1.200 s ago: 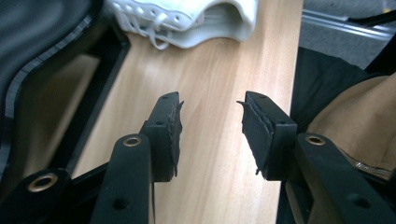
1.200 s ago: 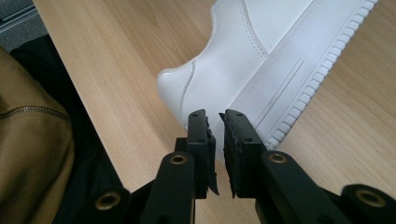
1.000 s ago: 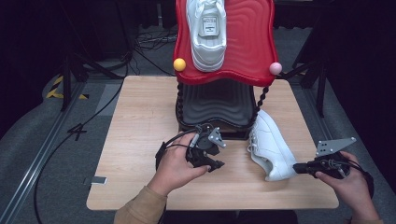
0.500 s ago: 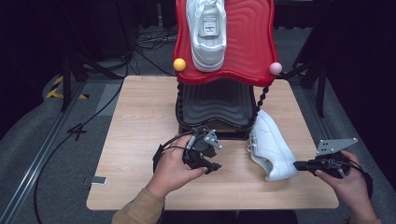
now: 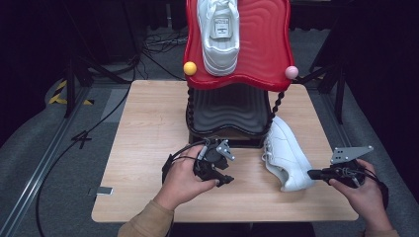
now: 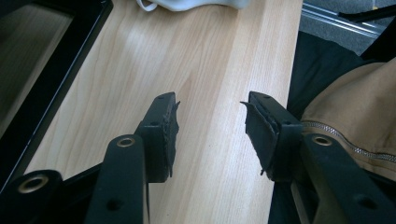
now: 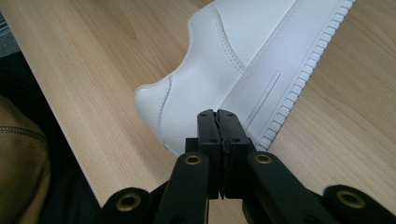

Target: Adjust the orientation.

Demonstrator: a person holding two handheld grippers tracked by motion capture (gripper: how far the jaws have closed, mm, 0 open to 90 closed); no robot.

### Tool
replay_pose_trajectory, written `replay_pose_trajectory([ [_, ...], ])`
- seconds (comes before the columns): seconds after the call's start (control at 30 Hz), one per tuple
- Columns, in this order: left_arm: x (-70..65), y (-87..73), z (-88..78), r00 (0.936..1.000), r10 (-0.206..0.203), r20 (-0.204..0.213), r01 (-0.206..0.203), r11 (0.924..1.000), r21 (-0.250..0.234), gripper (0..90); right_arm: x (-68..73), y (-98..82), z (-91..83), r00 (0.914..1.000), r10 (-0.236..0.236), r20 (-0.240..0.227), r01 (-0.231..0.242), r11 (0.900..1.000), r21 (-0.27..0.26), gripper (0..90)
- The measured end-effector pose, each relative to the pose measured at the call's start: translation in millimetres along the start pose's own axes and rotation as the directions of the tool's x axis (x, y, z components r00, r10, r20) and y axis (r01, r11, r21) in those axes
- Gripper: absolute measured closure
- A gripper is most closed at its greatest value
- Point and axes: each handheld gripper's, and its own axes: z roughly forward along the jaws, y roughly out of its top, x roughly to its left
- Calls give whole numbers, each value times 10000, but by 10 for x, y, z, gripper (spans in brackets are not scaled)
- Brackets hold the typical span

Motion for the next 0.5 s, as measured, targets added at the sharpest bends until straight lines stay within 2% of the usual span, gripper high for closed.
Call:
replay_pose_trajectory([
  [0.13,4,-9,3,10000,-42,7,42,10000,56,541,-8,-7,55,9998,-85,170,81,9997,238,900],
  [0.23,13,-17,5,10000,-62,14,62,10000,35,540,-19,-13,57,9999,-124,118,122,9997,199,900],
  [0.33,14,-20,5,10000,-73,36,73,10000,18,533,-38,-26,49,9999,20,122,-23,9998,217,900],
  [0.43,12,-26,-2,10000,-85,27,85,10000,48,534,-63,-45,18,9989,99,448,-112,9995,299,900],
  [0.5,13,-30,-6,10000,-94,14,94,10000,9,534,-83,-66,7,9989,239,414,-247,9995,201,900],
])
